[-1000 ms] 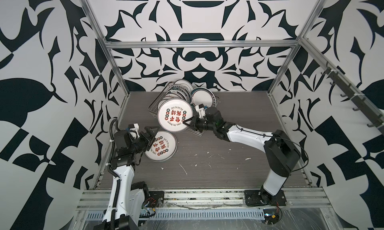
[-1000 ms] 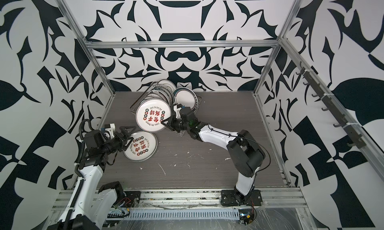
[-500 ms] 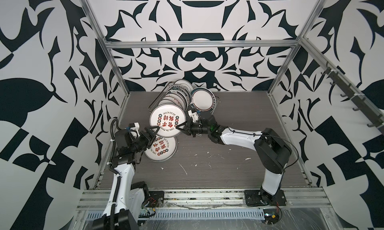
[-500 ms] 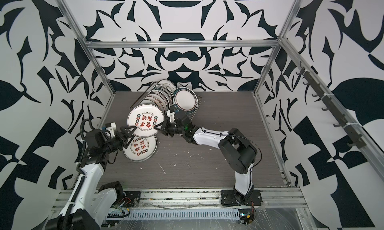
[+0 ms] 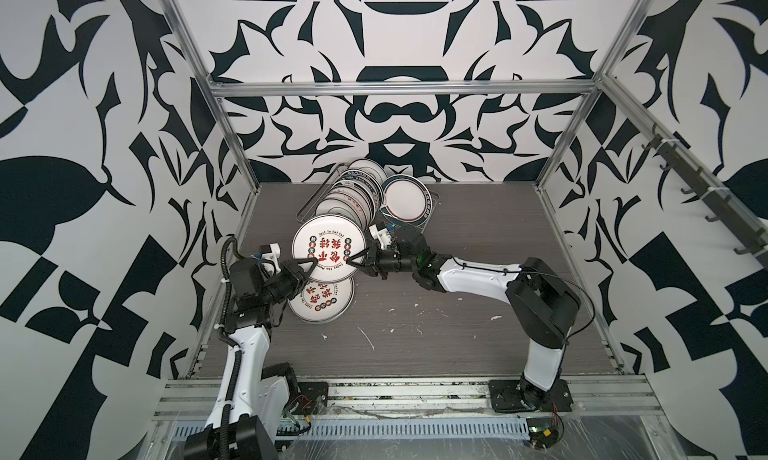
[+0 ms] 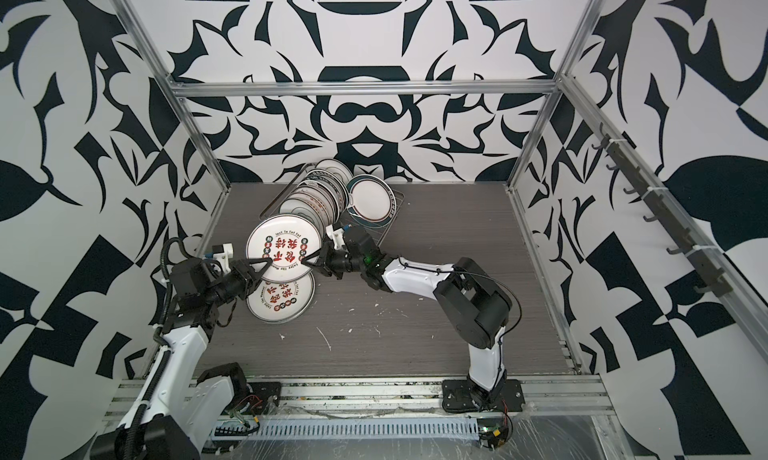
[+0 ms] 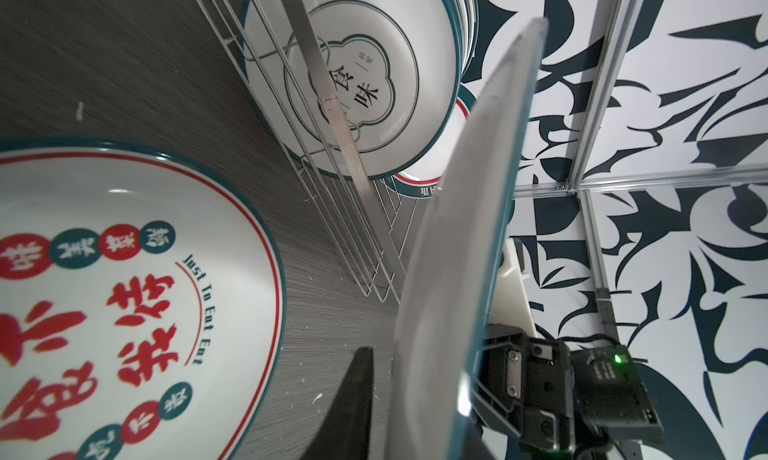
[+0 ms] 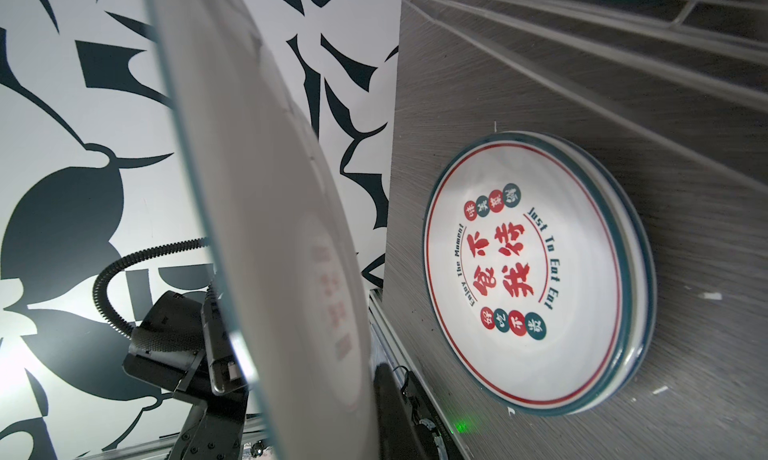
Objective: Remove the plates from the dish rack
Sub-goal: 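Carry the plate toward the left gripper and grip its edge with the left gripper, then lower the plate onto the table stack with the left gripper while the right returns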
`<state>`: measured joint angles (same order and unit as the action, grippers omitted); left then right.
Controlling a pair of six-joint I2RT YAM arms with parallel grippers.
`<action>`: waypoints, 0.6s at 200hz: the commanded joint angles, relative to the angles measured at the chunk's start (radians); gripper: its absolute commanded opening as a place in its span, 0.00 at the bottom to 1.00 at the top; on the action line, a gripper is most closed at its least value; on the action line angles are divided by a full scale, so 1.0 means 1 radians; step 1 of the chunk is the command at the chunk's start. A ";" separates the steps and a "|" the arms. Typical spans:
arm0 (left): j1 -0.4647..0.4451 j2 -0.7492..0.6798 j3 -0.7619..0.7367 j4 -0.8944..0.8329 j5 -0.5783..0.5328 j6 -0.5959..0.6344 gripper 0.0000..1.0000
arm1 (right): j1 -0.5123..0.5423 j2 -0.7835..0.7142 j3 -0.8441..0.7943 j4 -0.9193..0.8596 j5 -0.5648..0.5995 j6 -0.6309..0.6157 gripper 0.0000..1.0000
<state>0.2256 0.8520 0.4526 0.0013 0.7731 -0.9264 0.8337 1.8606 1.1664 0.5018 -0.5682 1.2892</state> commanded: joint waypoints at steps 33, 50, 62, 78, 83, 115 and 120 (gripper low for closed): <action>-0.002 -0.059 0.009 -0.090 -0.004 0.018 0.08 | 0.005 -0.058 0.086 -0.013 -0.011 -0.101 0.35; -0.001 -0.069 0.026 -0.117 0.010 0.023 0.01 | 0.005 -0.080 0.102 -0.099 0.009 -0.162 0.44; -0.001 -0.077 0.049 -0.166 0.002 0.029 0.00 | 0.005 -0.101 0.132 -0.232 0.046 -0.240 0.47; 0.002 -0.086 0.096 -0.262 -0.013 0.048 0.00 | 0.001 -0.137 0.184 -0.438 0.134 -0.371 0.51; 0.002 -0.087 0.111 -0.296 -0.018 0.054 0.00 | 0.000 -0.147 0.209 -0.518 0.172 -0.419 0.51; 0.020 -0.072 0.224 -0.565 -0.086 0.121 0.00 | -0.004 -0.187 0.363 -0.920 0.467 -0.676 0.54; 0.024 -0.066 0.237 -0.607 -0.100 0.135 0.00 | -0.005 -0.191 0.381 -0.966 0.502 -0.706 0.54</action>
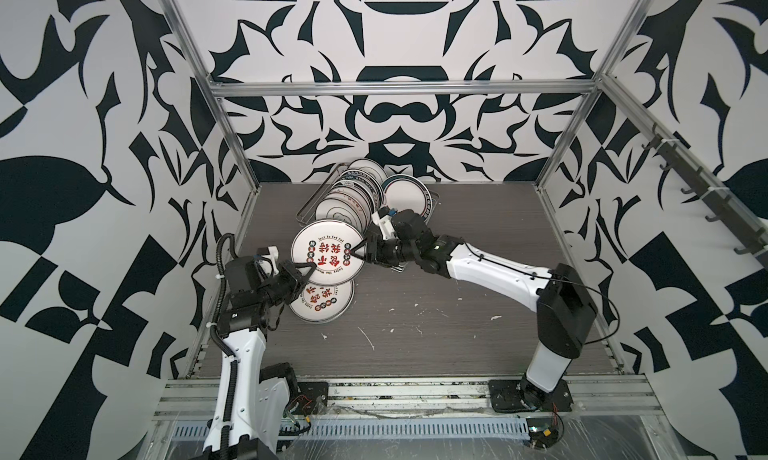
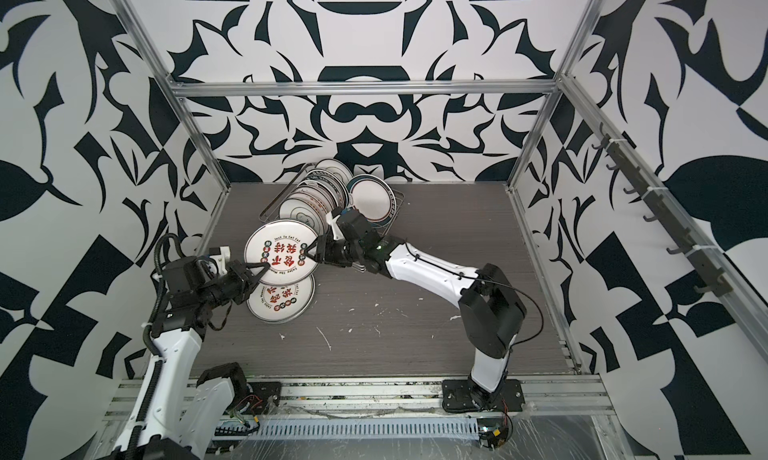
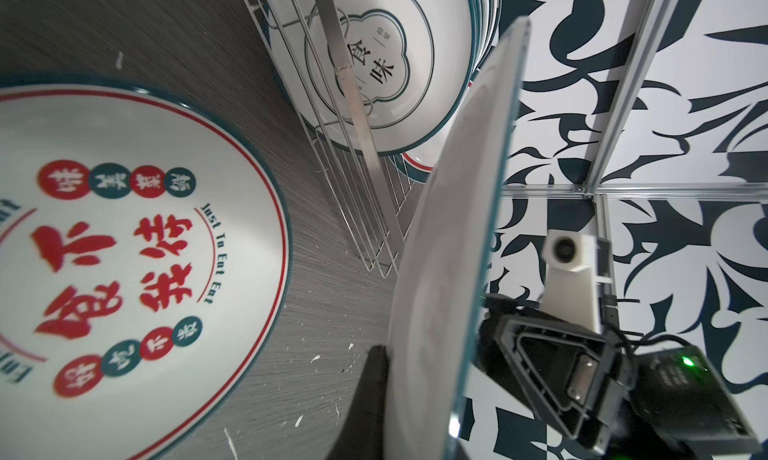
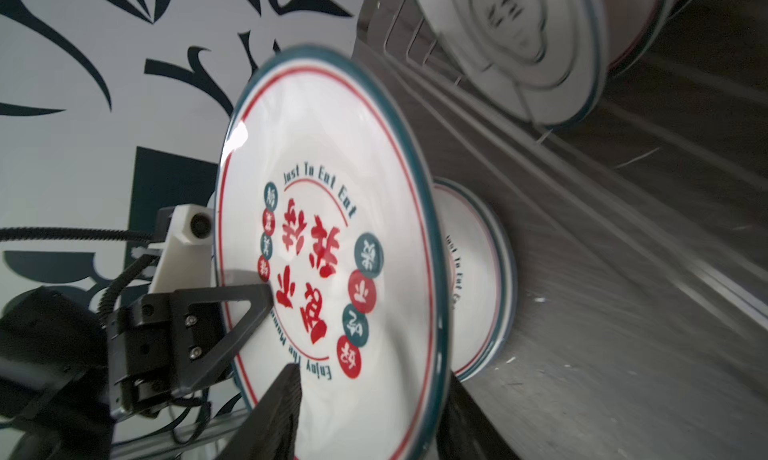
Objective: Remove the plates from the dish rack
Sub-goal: 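Lower the plate onto the table stack with the left gripper while the right returns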
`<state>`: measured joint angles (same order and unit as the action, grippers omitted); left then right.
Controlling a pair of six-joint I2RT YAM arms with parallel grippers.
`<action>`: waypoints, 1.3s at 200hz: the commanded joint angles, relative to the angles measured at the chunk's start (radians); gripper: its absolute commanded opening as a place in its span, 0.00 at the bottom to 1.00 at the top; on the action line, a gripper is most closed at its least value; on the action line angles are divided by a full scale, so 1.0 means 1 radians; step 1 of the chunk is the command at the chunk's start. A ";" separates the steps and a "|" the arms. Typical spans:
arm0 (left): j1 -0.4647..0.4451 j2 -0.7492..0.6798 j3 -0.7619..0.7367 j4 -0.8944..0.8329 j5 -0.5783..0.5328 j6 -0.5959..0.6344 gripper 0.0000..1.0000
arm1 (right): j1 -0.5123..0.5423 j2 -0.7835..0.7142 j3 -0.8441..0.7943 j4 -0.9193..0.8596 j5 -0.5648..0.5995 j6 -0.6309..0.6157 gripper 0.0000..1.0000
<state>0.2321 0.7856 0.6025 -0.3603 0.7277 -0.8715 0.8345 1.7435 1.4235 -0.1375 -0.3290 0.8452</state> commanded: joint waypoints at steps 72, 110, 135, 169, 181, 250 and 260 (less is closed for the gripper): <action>0.054 -0.022 0.083 -0.507 -0.266 0.129 0.00 | -0.075 -0.179 0.179 -0.570 0.597 -0.471 0.56; 0.054 0.006 0.088 -0.543 -0.317 0.113 0.00 | -0.122 -0.205 0.133 -0.560 0.569 -0.471 0.56; 0.053 0.043 0.066 -0.531 -0.322 0.089 0.00 | -0.128 -0.210 0.116 -0.545 0.550 -0.478 0.56; 0.054 0.057 0.033 -0.501 -0.322 0.053 0.00 | -0.141 -0.217 0.098 -0.528 0.532 -0.489 0.56; 0.054 0.053 0.025 -0.497 -0.332 0.044 0.00 | -0.149 -0.219 0.090 -0.519 0.493 -0.489 0.56; 0.054 0.066 -0.026 -0.458 -0.348 0.027 0.00 | -0.171 -0.201 0.072 -0.494 0.441 -0.502 0.56; 0.054 0.073 -0.030 -0.459 -0.349 0.028 0.00 | -0.172 -0.199 0.071 -0.492 0.436 -0.501 0.56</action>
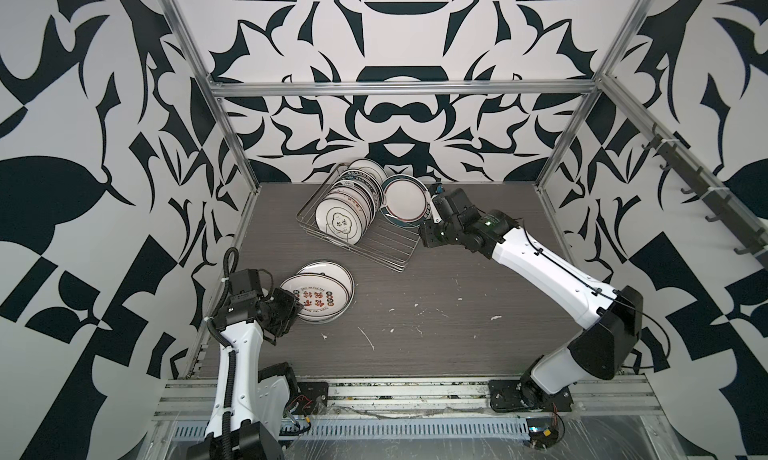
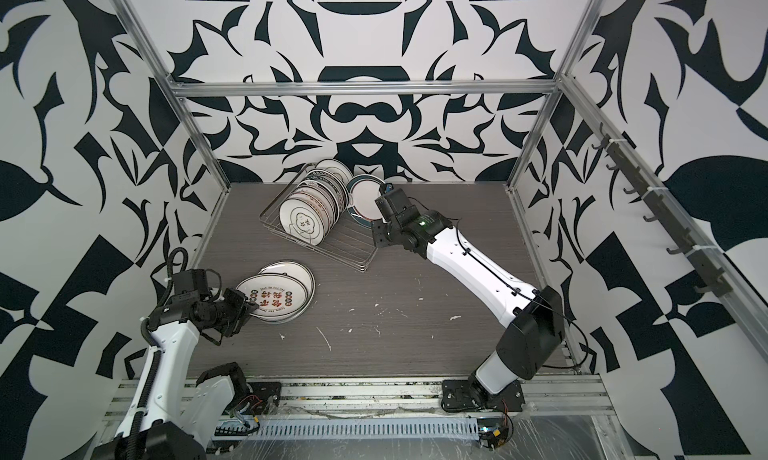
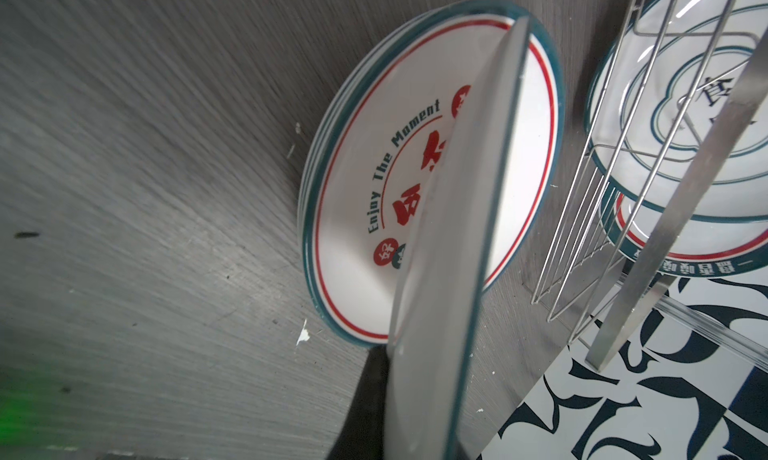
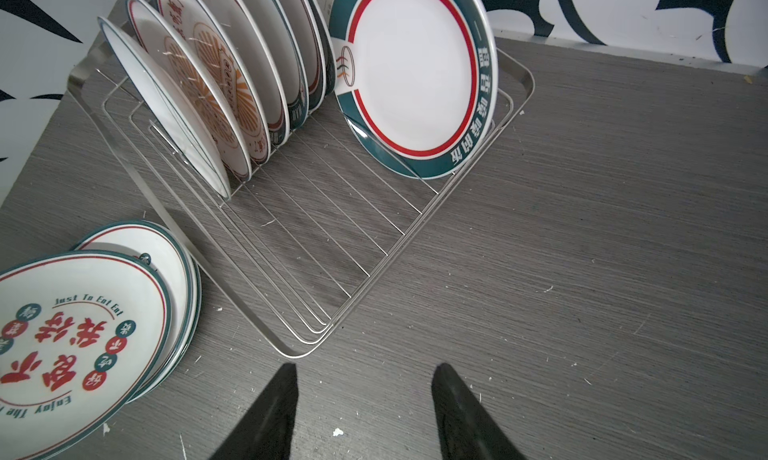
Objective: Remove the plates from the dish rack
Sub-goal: 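Lower the plate onto the table stack with the left gripper while the right returns, then release the plate with the left gripper while the right moves to the rack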
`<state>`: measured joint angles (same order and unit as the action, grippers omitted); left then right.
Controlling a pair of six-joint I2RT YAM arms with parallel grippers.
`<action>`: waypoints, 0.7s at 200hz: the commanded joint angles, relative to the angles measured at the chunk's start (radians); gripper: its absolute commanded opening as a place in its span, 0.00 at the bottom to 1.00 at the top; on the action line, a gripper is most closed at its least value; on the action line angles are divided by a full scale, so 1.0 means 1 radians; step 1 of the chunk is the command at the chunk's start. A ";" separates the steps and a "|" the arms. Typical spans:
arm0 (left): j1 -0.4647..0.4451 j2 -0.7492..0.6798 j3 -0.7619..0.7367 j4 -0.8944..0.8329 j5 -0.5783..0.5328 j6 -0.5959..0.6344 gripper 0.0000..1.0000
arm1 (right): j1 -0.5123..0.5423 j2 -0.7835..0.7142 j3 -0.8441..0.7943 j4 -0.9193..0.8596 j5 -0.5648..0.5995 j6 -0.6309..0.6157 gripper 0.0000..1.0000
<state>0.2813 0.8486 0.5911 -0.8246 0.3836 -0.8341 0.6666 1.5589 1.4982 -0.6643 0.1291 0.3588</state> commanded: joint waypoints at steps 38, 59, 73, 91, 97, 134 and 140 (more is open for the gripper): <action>0.005 0.022 -0.029 0.035 -0.029 -0.002 0.11 | -0.009 -0.008 -0.012 0.035 -0.029 -0.020 0.57; 0.005 0.028 -0.032 0.043 -0.032 -0.002 0.17 | -0.010 -0.004 -0.012 0.035 -0.035 -0.024 0.58; 0.004 0.033 -0.034 0.048 -0.033 -0.003 0.22 | -0.011 -0.001 -0.010 0.036 -0.038 -0.026 0.58; 0.005 0.038 -0.036 0.054 -0.034 -0.002 0.27 | -0.012 0.004 -0.005 0.035 -0.040 -0.029 0.59; 0.005 0.039 -0.037 0.056 -0.034 -0.002 0.28 | -0.013 0.006 -0.006 0.037 -0.042 -0.029 0.59; 0.005 0.044 -0.039 0.072 -0.042 -0.001 0.42 | -0.013 0.012 -0.004 0.038 -0.048 -0.032 0.60; 0.004 0.048 -0.039 0.073 -0.042 0.000 0.43 | -0.012 0.012 -0.004 0.038 -0.049 -0.032 0.60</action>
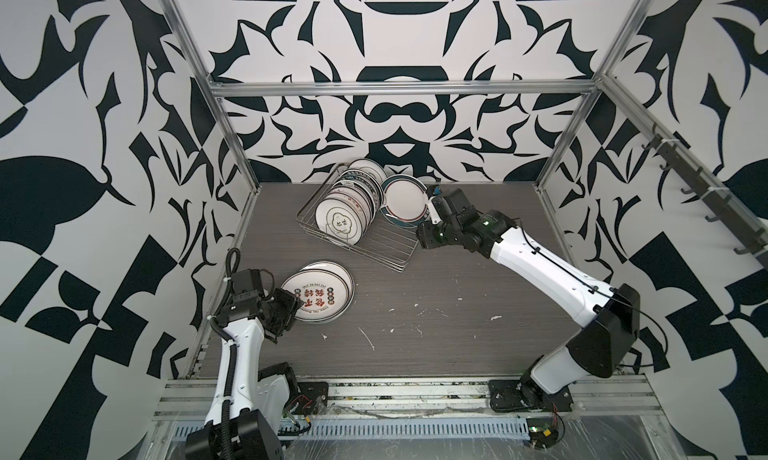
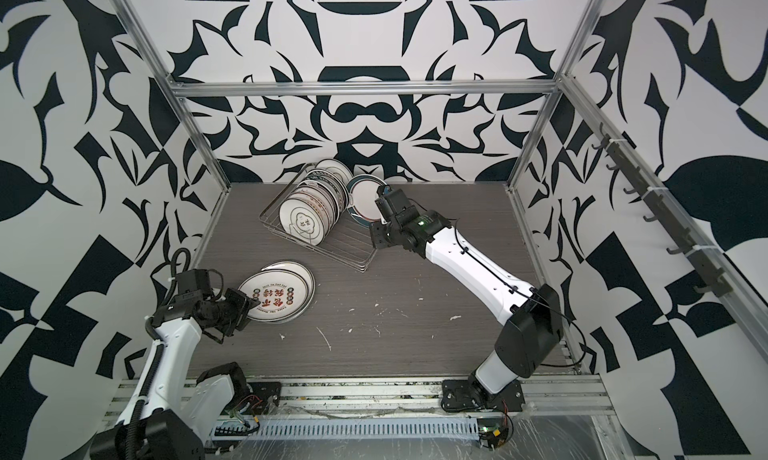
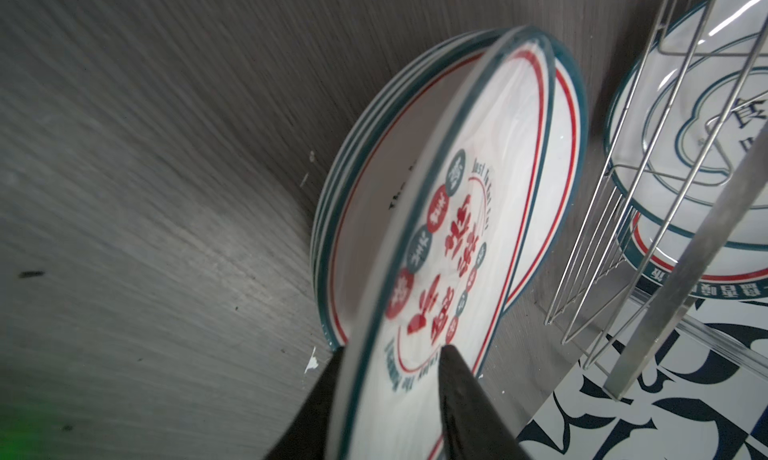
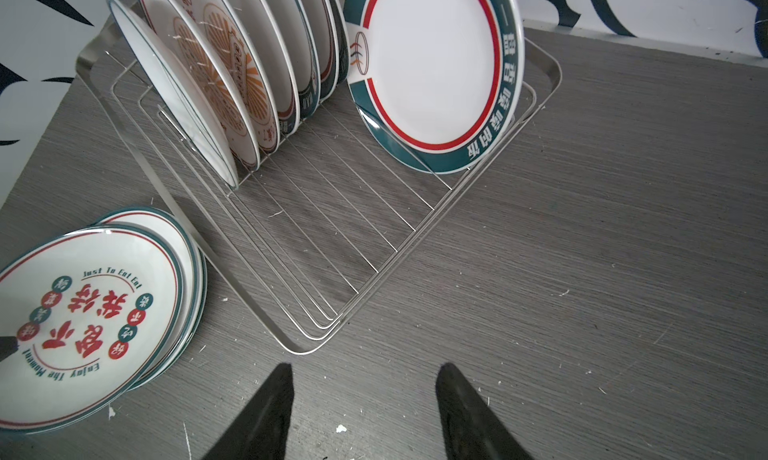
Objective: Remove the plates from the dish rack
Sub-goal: 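Release the plate with the left gripper while the right moves to the rack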
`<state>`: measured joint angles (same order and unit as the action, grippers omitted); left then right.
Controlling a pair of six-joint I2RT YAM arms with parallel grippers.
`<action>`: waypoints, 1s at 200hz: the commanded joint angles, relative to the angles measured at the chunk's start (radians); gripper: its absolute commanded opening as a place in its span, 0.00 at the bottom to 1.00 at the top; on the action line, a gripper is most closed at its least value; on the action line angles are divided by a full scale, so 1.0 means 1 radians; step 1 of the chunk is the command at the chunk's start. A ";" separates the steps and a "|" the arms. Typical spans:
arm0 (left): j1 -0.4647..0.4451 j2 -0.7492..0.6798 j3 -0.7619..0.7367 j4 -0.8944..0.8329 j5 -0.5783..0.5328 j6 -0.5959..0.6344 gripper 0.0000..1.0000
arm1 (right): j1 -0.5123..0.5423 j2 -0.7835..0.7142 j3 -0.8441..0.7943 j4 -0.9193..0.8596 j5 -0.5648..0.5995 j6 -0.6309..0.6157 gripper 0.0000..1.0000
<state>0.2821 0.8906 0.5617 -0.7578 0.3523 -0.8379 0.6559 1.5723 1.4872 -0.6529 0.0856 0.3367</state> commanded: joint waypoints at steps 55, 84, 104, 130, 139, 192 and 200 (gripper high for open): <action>0.005 0.035 -0.001 0.013 -0.006 0.016 0.51 | -0.001 -0.003 0.002 0.032 -0.014 -0.013 0.60; 0.003 0.051 0.006 0.019 0.001 0.019 0.55 | -0.002 -0.004 -0.003 0.032 -0.017 -0.017 0.60; 0.004 0.054 0.007 0.021 -0.001 0.020 0.59 | -0.002 -0.004 -0.006 0.034 -0.019 -0.018 0.60; 0.003 0.057 0.007 0.031 0.009 0.016 0.62 | -0.002 -0.009 -0.011 0.039 -0.021 -0.019 0.60; 0.003 0.064 0.012 0.032 0.013 0.017 0.62 | -0.002 -0.010 -0.015 0.040 -0.021 -0.020 0.60; -0.038 0.111 0.030 0.053 0.018 0.010 0.66 | -0.003 -0.016 -0.024 0.045 -0.030 -0.024 0.60; -0.045 0.118 0.032 0.054 0.017 0.008 0.67 | -0.004 -0.018 -0.026 0.045 -0.030 -0.023 0.60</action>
<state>0.2577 0.9897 0.5640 -0.7124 0.3588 -0.8223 0.6559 1.5784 1.4750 -0.6331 0.0616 0.3286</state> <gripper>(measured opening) 0.662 0.601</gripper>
